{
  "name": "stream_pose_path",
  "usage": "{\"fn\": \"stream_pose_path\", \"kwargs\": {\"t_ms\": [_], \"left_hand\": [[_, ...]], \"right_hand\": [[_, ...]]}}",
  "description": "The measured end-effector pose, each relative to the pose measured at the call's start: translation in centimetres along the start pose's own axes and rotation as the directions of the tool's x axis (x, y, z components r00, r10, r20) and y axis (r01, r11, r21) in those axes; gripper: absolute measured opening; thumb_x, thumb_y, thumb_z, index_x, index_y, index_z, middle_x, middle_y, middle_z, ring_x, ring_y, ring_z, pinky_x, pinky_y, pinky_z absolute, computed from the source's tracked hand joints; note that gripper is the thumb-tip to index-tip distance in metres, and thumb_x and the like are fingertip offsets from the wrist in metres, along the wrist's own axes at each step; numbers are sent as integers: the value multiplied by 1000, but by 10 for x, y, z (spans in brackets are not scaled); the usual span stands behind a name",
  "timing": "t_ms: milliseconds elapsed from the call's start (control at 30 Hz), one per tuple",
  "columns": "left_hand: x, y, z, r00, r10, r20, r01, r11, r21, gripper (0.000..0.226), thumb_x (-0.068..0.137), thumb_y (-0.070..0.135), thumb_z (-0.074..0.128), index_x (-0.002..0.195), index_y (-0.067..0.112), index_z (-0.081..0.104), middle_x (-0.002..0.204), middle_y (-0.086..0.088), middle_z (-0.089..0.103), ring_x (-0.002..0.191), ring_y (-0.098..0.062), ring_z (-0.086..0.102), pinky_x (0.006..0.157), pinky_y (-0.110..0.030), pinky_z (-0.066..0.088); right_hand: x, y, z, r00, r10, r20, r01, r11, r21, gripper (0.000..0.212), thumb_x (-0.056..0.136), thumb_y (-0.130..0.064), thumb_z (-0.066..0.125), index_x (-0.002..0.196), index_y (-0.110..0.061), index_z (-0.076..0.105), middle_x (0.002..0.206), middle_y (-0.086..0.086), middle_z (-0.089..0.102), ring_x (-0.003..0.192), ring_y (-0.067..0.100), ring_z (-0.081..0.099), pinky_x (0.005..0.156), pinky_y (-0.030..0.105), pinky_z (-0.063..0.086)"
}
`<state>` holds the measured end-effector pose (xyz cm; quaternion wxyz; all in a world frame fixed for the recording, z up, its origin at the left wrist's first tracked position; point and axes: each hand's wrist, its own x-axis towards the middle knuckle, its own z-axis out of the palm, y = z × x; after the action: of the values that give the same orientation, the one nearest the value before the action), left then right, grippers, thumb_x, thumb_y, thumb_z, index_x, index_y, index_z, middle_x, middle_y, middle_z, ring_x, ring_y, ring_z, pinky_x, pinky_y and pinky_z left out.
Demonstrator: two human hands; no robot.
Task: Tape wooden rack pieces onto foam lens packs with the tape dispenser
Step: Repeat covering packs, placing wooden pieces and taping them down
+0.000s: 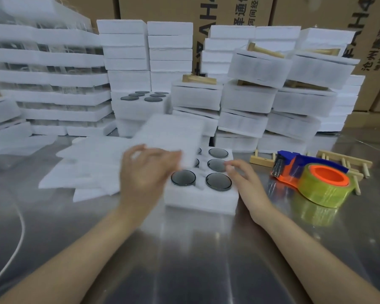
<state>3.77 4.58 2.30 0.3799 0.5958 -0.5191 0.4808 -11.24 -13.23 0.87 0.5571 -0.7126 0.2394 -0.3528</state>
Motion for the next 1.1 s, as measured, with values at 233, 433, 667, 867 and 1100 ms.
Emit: {"fn": "stream_pose_path", "kwargs": {"t_ms": [233, 433, 667, 867, 1100], "left_hand": [[-12, 22, 17, 917, 301, 261, -233, 937, -260, 22, 77, 9, 81, 99, 11, 77, 104, 5, 74, 89, -16, 71, 68, -31, 55], [-14, 20, 11, 931, 260, 254, -197, 948, -249, 20, 92, 14, 61, 107, 9, 74, 108, -1, 73, 97, -14, 69, 77, -26, 54], [-10, 3, 6, 589, -748, 306, 808, 545, -224, 34, 98, 12, 42, 123, 23, 62, 114, 7, 67, 107, -12, 61, 93, -36, 49], [-11, 13, 10, 626, -623, 469, 778, 541, -320, 30, 93, 1, 51, 103, 24, 68, 107, 13, 68, 95, 2, 61, 80, -5, 42], [-11, 14, 14, 463, -648, 604, 884, 292, -364, 21, 102, 27, 43, 108, 23, 63, 119, 7, 62, 120, -8, 55, 105, -23, 39]], "right_hand": [[-1, -5, -2, 988, 52, 143, -69, 991, 116, 33, 83, -37, 71, 111, -19, 69, 151, -13, 29, 134, 4, 32, 111, 30, 25], [1, -2, 2, 991, 42, 126, -49, 997, 54, 64, 87, -24, 69, 144, -24, 40, 147, -17, 25, 122, -3, 31, 101, 22, 29], [2, -1, 2, 992, 64, 108, -68, 997, 30, 66, 88, -21, 67, 147, -20, 37, 148, -17, 24, 123, -3, 28, 100, 22, 28], [2, -5, -9, 983, 81, 162, -126, 948, 291, 53, 92, -3, 50, 141, -23, 45, 130, 1, 63, 116, 23, 61, 104, 42, 46], [9, 2, -3, 981, 120, 151, -157, 952, 263, 59, 96, -6, 45, 149, -30, 34, 122, -11, 64, 109, 13, 64, 97, 31, 49]]}}
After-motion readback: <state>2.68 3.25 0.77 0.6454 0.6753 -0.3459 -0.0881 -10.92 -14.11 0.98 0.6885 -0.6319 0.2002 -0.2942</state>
